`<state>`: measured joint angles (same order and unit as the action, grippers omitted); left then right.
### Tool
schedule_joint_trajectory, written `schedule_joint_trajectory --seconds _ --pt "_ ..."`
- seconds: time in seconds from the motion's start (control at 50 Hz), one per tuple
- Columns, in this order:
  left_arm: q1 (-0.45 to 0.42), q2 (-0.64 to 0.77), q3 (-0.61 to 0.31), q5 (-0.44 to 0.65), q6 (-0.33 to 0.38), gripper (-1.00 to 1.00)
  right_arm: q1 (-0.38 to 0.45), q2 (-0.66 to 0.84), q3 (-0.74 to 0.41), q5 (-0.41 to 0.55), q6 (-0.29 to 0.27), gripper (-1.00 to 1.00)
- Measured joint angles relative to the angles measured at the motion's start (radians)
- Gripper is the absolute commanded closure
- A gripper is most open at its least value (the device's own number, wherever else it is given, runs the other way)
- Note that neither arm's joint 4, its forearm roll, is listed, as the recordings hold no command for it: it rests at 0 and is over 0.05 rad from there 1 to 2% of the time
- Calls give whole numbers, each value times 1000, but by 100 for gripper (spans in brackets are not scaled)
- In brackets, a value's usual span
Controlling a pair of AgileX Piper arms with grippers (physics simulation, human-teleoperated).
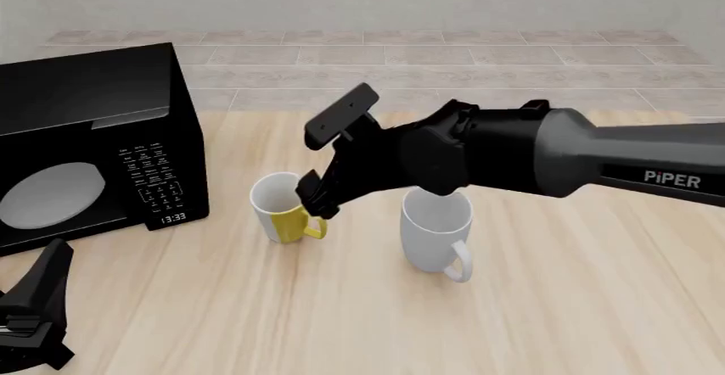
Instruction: Put the yellow and white mug to the front of the white mug.
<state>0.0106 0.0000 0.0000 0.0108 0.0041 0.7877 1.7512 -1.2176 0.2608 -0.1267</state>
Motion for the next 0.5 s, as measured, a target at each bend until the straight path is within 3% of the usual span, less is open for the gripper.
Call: schedule_joint_trajectory --seconds 0.5 --pt "0 0 0 0 0 -100 0 94 -6 -53 18 -100"
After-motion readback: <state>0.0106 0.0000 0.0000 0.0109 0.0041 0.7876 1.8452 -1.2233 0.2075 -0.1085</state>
